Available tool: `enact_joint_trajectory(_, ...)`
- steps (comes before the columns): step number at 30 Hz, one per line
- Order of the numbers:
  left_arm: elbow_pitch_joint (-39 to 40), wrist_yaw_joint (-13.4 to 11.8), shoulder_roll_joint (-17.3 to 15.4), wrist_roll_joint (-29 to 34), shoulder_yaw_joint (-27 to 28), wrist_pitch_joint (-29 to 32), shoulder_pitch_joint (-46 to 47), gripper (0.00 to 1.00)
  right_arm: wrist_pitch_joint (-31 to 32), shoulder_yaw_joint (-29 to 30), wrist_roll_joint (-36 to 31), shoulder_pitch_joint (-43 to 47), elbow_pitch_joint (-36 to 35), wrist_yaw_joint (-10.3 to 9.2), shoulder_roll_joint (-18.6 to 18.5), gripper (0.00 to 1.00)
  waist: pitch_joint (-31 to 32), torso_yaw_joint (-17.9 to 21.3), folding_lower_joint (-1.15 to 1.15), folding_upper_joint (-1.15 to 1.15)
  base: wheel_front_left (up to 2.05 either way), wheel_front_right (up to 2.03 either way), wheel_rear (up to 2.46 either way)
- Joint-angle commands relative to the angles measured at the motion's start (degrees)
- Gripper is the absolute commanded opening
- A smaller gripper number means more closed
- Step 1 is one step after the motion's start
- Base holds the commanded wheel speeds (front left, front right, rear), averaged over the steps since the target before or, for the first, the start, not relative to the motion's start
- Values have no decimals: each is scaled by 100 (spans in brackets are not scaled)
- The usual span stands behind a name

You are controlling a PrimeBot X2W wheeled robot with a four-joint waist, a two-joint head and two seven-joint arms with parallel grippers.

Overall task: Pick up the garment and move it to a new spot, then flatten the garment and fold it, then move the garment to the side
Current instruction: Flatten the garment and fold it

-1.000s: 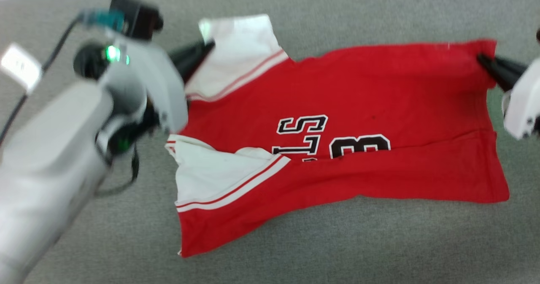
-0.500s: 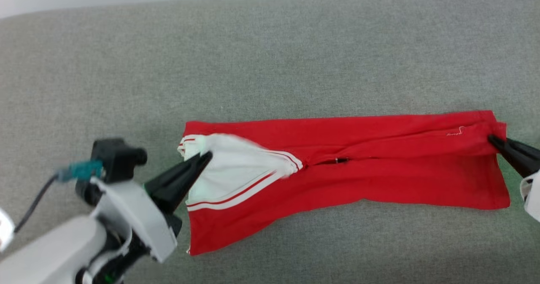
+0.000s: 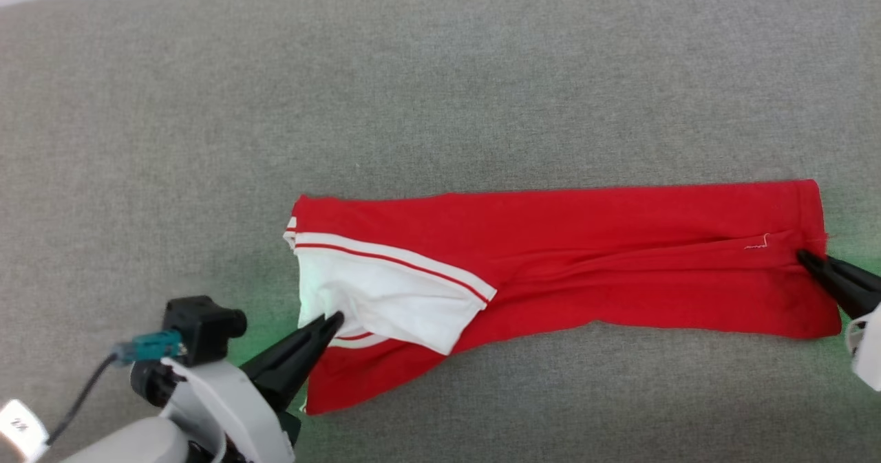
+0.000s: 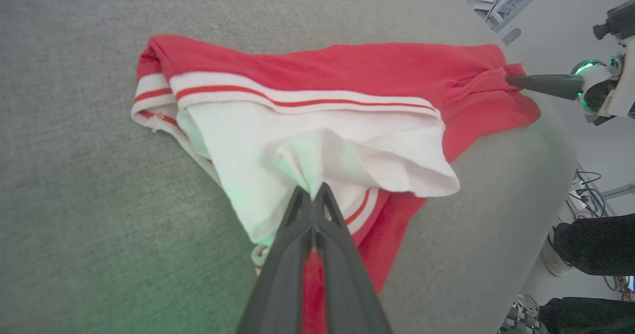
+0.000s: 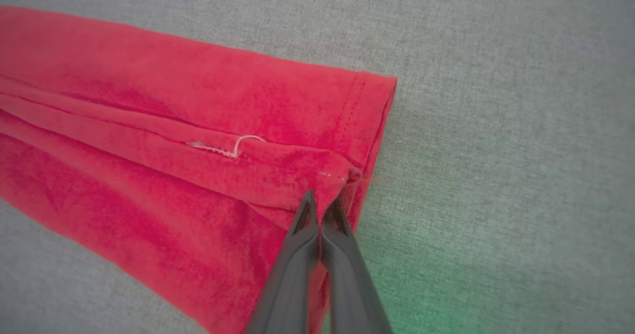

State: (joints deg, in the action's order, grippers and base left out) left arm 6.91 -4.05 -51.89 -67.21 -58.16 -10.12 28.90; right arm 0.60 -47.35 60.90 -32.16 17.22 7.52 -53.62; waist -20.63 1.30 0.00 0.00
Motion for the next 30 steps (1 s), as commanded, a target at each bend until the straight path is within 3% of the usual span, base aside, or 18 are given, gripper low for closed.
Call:
enact_joint_trajectory(1, -108, -13, 94, 71, -41, -14, -28, 0, 23, 46, -43, 77, 44, -7, 105, 0, -14, -10, 0, 0, 0, 0, 0)
enact_joint_trajectory(2, -204, 15, 160, 109, -68, -20, -11, 1, 22, 65, -84, 98, 80, -7, 149, 0, -18, -15, 0, 0, 0, 0, 0)
enact_joint_trajectory(4, -370, 25, 262, 134, -73, -45, 45, 21, 17, 109, -158, 100, 139, -7, 234, 0, -22, -19, 0, 0, 0, 0, 0)
enact_joint_trajectory(5, -456, 10, 308, 166, -68, -70, 67, 29, -7, 158, -155, 100, 171, -7, 287, 4, -25, -17, 0, 0, 0, 0, 0)
enact_joint_trajectory(6, -526, 1, 356, 179, -67, -98, 85, 31, -36, 221, -155, 96, 217, -7, 327, 18, -23, -15, 0, 0, 0, 0, 0)
enact_joint_trajectory(8, -647, -14, 431, 230, -61, -152, 118, 45, -29, 290, -209, 102, 278, -7, 389, 29, -5, -12, 0, 0, 0, 0, 0)
enact_joint_trajectory(9, -707, -45, 447, 262, -58, -160, 125, 78, -20, 333, -222, 110, 304, -7, 417, 36, 9, -6, 0, 0, 0, 0, 0)
enact_joint_trajectory(10, -753, -65, 469, 288, -62, -189, 120, 100, -26, 381, -249, 115, 318, -7, 445, 44, 27, 0, 0, 0, 0, 0, 0)
enact_joint_trajectory(11, -790, -79, 491, 304, -68, -200, 111, 100, -20, 412, -258, 129, 322, -7, 474, 59, 51, 7, 0, 0, 0, 0, 0)
enact_joint_trajectory(12, -815, -93, 503, 323, -64, -219, 102, 100, -1, 445, -270, 139, 320, -7, 495, 98, 74, 16, 0, 0, 0, 0, 0)
enact_joint_trajectory(23, -501, -485, 455, 410, 373, -453, -132, 100, 452, 967, -162, 224, 140, -7, 385, 100, 342, -38, 0, 0, 0, 0, 0)
enact_joint_trajectory(27, -501, -757, 680, 454, 814, -502, -369, 100, 846, 1203, 146, 378, 309, -7, 491, 100, 480, -187, 0, 0, 0, 0, 0)
enact_joint_trajectory(30, -555, -938, 1024, 728, 1387, -506, -673, 100, 1094, 1341, 296, 513, 478, -7, 520, 100, 552, -335, 0, 0, 0, 0, 0)
